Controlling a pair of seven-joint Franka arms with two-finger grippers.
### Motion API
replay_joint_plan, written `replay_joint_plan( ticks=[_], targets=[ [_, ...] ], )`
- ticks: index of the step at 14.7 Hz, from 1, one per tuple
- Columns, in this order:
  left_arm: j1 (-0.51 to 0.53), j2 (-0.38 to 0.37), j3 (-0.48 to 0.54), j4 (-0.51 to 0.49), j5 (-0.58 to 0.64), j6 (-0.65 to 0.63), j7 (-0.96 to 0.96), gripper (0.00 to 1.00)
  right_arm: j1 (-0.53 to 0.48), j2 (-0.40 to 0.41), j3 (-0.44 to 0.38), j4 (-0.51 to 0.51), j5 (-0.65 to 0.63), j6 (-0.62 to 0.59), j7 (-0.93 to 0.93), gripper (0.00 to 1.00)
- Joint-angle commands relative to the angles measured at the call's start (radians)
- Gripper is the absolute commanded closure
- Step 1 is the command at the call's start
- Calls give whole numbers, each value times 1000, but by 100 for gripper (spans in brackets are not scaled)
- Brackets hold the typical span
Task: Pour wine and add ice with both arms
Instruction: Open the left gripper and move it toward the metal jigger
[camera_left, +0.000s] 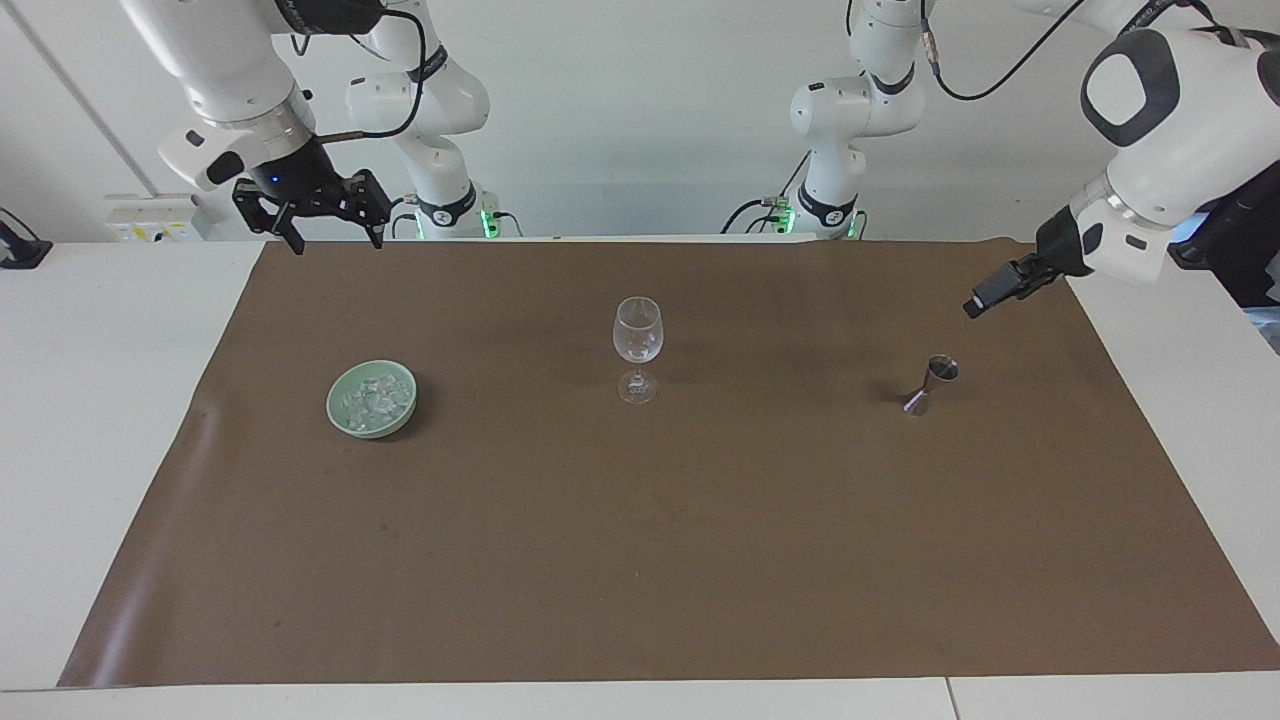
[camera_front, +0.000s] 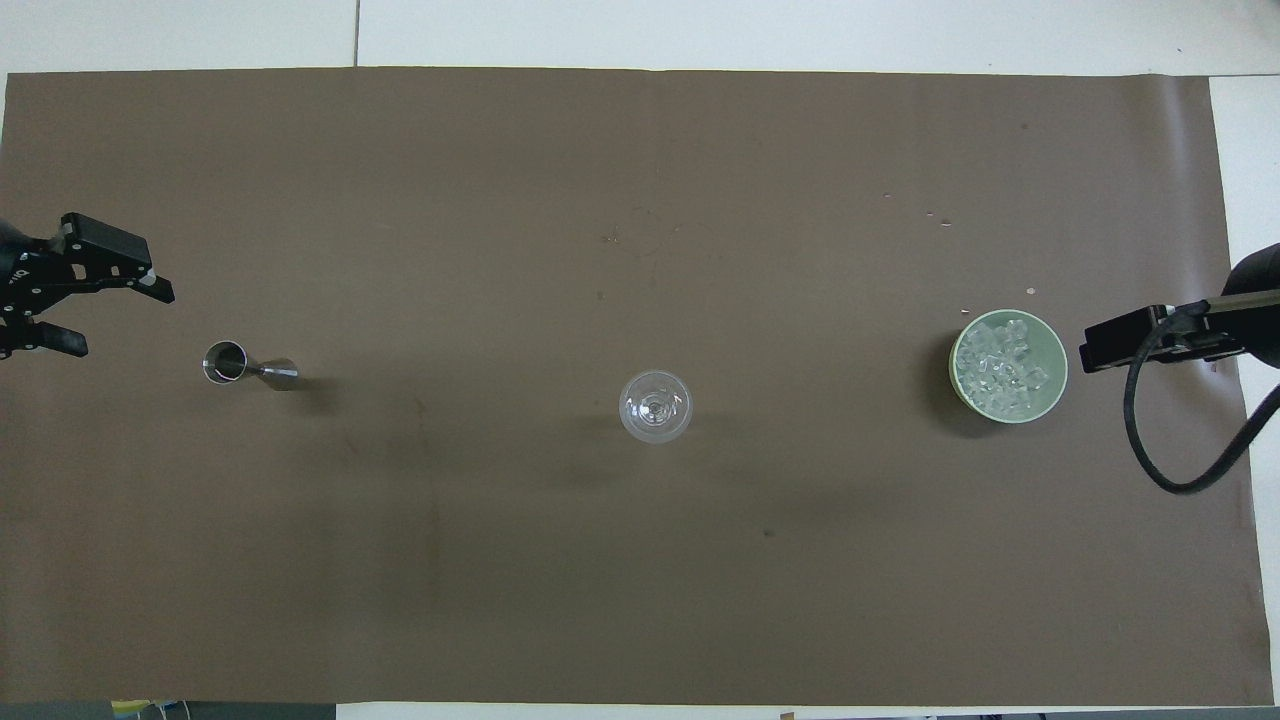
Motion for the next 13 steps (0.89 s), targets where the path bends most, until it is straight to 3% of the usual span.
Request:
replay_joint_plan(
  ticks=[1,4,7,13],
  targets=[
    [71,101,-6,41,-111,4,-193,0,-5,-24,7,-25,11,-4,21,0],
    [134,181,-6,40,-227,50,-350,0,-5,-24,7,-25,11,-5,21,0],
    [184,229,-6,9,-264,117,-424,0,-5,-24,9,-26,11,-5,21,0],
    [217,241,-8,-60,-274,209,-574,0,-5,-27,10,-31,11,-7,21,0]
  ],
)
